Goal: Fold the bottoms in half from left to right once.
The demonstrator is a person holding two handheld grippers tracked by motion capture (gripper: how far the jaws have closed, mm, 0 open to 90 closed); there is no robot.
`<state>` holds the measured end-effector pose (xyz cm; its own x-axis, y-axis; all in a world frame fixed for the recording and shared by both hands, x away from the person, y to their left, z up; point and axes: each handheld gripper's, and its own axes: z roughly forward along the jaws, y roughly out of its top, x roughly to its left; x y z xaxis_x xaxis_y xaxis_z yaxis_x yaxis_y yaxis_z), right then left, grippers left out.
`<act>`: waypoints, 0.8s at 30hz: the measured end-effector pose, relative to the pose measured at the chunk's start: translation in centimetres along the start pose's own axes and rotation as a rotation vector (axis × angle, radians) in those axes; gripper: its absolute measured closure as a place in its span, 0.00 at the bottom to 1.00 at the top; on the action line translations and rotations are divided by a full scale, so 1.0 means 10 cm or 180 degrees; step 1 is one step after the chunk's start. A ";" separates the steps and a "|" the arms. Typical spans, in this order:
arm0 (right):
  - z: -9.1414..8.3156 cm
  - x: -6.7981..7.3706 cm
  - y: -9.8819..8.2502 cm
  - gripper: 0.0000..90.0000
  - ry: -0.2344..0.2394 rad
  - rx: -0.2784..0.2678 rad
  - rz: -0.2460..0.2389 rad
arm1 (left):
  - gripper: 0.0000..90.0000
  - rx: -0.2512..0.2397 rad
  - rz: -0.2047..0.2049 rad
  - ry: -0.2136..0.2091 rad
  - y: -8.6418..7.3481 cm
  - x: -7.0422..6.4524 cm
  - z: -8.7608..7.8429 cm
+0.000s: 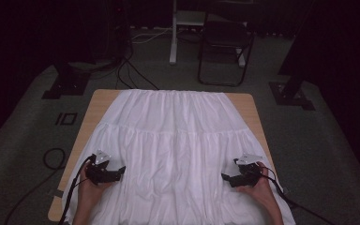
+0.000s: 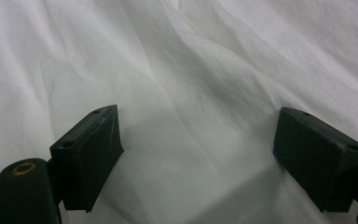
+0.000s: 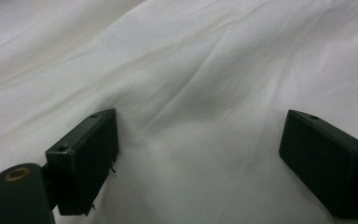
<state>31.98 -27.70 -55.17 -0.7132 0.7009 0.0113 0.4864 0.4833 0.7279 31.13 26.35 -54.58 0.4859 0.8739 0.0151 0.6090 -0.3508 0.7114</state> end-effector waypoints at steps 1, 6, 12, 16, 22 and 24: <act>0.00 0.00 0.00 0.12 0.0000 0.0000 0.0000 | 0.17 0.0001 0.0000 0.0000 0.00 0.00 0.00; 0.00 0.00 0.00 0.12 0.0018 0.0002 -0.0030 | 0.18 -0.0006 -0.0018 0.0008 0.00 0.00 0.00; 0.02 -0.04 0.02 0.14 0.0092 -0.0005 -0.0109 | 0.19 -0.0014 -0.0049 0.0027 0.06 0.01 0.06; 0.02 -0.04 0.02 0.16 0.0080 -0.0016 -0.0085 | 0.30 -0.0058 -0.0108 0.0093 0.06 0.01 0.05; 0.01 -0.03 0.01 0.16 0.0038 -0.0018 -0.0044 | 0.32 -0.0104 -0.0130 0.0458 -0.02 0.17 -0.25; 0.01 -0.02 0.01 0.16 0.0033 -0.0021 -0.0040 | 0.30 -0.0131 -0.0192 0.0529 -0.05 0.23 -0.32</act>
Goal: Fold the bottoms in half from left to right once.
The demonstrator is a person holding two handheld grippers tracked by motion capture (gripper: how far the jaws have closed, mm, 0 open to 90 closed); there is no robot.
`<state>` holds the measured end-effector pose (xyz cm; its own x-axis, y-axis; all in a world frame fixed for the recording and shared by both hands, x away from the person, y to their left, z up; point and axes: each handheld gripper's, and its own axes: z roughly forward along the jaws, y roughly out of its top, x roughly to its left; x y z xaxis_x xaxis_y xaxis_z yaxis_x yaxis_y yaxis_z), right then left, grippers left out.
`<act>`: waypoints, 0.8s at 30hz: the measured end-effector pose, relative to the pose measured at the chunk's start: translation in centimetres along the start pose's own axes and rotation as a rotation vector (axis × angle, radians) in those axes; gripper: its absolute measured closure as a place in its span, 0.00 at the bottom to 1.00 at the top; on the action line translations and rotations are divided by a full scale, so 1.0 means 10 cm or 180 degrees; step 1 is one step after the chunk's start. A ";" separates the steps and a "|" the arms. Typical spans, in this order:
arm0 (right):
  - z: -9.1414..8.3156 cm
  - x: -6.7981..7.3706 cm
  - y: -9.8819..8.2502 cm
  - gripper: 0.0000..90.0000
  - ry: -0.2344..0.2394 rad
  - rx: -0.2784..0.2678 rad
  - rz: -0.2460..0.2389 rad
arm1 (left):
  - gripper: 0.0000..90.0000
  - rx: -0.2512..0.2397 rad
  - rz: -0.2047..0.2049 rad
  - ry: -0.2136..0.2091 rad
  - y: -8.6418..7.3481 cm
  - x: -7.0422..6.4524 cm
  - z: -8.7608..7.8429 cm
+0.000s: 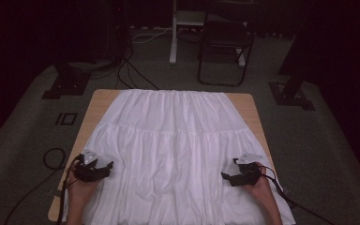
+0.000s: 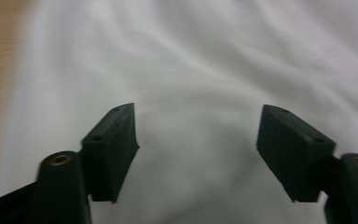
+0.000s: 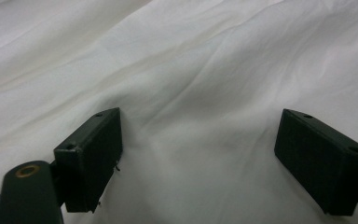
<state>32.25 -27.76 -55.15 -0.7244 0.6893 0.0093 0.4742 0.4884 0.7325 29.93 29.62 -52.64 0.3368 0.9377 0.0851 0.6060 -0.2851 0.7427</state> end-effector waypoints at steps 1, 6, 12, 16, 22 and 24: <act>0.00 0.00 0.00 0.16 -0.0002 0.0000 0.0004 | 0.26 0.0002 -0.0077 0.0108 -0.03 0.08 -0.05; 0.00 0.00 0.00 0.16 -0.0001 -0.0002 0.0007 | 0.06 0.0122 -0.0521 0.0261 -0.19 0.47 -0.06; 0.00 0.00 0.00 0.16 0.0001 -0.0003 0.0009 | 0.03 0.0308 -0.0614 0.0086 -0.26 0.49 0.04; 0.00 0.00 0.00 0.16 0.0000 -0.0002 0.0007 | 0.03 0.0314 -0.0504 -0.0092 -0.24 0.32 0.03; -0.01 0.01 -0.01 0.16 -0.0010 0.0003 0.0012 | 0.06 0.0386 -0.0057 -0.0280 -0.20 -0.12 0.02; -0.01 0.01 -0.01 0.16 -0.0012 0.0001 0.0013 | 0.10 0.0357 -0.0026 -0.0312 -0.18 -0.16 -0.01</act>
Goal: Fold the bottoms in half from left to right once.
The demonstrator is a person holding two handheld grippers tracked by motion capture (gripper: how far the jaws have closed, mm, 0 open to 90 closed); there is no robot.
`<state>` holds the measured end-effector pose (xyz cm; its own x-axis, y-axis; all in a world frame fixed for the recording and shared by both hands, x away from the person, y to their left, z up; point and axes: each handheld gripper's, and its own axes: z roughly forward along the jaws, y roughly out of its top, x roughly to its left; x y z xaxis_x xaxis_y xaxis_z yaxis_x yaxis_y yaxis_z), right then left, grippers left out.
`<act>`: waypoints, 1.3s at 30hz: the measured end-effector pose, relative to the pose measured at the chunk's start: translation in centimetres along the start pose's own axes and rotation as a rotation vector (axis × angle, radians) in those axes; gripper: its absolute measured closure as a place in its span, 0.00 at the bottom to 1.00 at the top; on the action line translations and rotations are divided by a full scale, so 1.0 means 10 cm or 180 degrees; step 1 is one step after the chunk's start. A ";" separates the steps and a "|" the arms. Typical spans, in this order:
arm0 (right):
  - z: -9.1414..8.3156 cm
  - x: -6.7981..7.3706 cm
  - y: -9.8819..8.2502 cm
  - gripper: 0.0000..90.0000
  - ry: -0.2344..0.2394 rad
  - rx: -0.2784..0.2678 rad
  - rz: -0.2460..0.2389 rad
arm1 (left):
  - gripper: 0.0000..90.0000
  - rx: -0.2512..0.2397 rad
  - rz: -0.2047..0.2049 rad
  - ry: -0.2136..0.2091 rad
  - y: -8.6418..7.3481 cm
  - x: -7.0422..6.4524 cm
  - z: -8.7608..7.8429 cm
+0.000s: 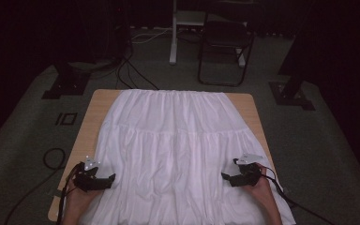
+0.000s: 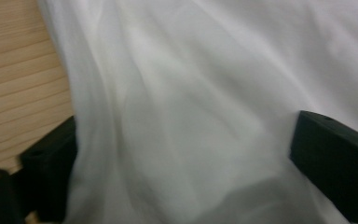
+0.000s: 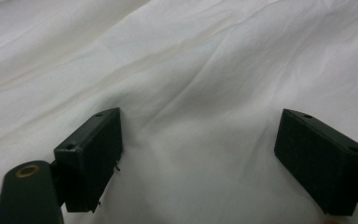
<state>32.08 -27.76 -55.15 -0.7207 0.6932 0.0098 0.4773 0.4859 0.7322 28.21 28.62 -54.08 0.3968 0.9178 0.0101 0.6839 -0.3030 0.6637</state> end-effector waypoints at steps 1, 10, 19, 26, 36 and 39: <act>0.00 0.00 0.00 0.20 -0.0010 -0.0011 0.0005 | 0.21 -0.0021 0.0022 -0.0028 0.01 0.00 -0.01; -0.48 -0.14 -0.10 0.39 -0.0616 -0.0229 0.0393 | 0.93 -0.0027 0.0103 0.0311 0.02 0.11 -0.07; -0.63 -0.39 -0.38 0.12 -0.1223 0.0100 0.0735 | 0.93 -0.0123 -0.0185 0.0826 0.06 0.53 -0.22; -0.53 -0.39 -0.40 0.12 -0.1106 0.0230 0.0768 | 0.93 -0.0405 -0.0555 0.1018 0.04 1.04 -0.46; -0.56 -0.38 -0.39 0.12 -0.1086 0.0129 0.0760 | 0.94 -0.0512 -0.1036 0.1583 0.10 1.29 -0.60; -0.55 -0.39 -0.40 0.12 -0.1081 0.0134 0.0779 | 0.94 -0.0611 -0.0994 0.1404 0.15 1.18 -0.66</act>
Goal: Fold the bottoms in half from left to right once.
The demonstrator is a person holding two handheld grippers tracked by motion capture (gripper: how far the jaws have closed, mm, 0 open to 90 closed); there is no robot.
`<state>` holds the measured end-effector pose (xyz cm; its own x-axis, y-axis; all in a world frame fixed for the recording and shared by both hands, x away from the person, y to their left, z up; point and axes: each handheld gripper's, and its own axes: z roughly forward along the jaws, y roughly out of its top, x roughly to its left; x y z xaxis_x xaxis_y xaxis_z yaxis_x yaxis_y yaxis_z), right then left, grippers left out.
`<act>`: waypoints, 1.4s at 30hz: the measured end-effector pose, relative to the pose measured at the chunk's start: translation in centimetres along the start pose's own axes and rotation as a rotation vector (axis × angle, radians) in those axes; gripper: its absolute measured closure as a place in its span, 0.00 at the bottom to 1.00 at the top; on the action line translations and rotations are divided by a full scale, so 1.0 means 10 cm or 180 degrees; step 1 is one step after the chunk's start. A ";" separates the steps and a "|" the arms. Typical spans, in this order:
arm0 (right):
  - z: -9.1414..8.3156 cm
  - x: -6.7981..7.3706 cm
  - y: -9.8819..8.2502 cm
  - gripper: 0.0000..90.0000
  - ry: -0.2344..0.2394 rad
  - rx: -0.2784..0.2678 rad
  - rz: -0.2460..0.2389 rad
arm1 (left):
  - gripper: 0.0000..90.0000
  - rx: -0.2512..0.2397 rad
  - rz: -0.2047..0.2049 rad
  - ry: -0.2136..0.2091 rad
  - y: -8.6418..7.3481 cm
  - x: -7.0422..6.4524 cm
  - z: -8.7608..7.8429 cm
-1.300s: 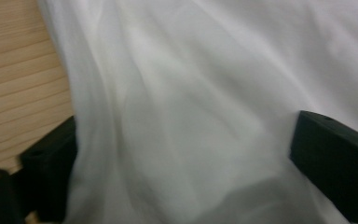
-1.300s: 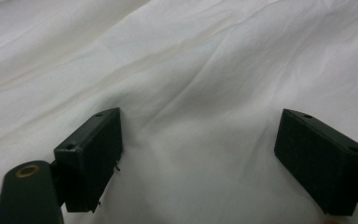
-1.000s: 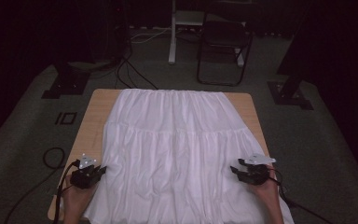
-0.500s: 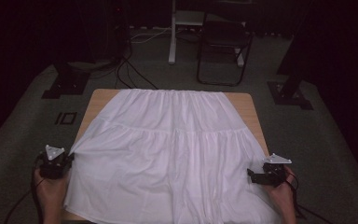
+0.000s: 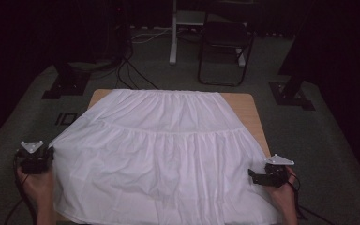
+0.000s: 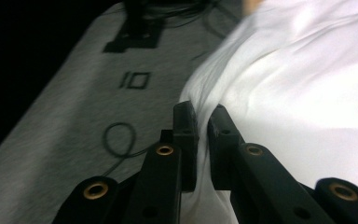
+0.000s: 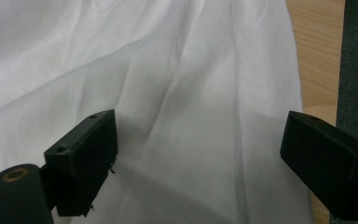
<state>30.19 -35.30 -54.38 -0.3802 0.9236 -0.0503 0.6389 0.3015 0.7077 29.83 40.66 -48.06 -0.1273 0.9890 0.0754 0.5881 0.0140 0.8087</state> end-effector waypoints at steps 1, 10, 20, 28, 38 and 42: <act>0.00 0.00 0.00 0.12 0.0001 0.0005 0.0002 | 0.94 -0.0064 -0.0005 -0.0185 0.02 -0.07 -0.07; 0.04 0.01 0.00 0.12 0.0018 -0.0006 -0.0003 | 0.93 -0.0456 0.0375 -0.1630 0.32 -0.89 -0.58; 0.08 0.02 0.00 0.12 0.0104 -0.0023 0.0044 | 0.94 -0.0583 0.0966 -0.3323 0.65 -2.30 -0.71; 0.09 0.01 0.00 0.16 0.0193 -0.0023 0.0079 | 0.94 -0.0433 0.1342 -0.3970 0.72 -3.56 -0.62; -0.10 0.16 0.17 0.58 0.0328 -0.0144 0.0021 | 0.61 -0.0016 0.1392 -0.4125 0.47 -4.03 -0.40; -0.20 0.42 0.38 0.61 0.0469 -0.0333 -0.0024 | 0.56 -0.0156 0.1370 -0.3807 0.52 -3.71 -0.40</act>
<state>29.70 -30.69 -50.47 -0.4835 0.8743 0.0426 0.5656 0.2749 0.7776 34.41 3.47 -44.27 0.8780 0.4280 -0.2145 0.3692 -0.3201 0.8725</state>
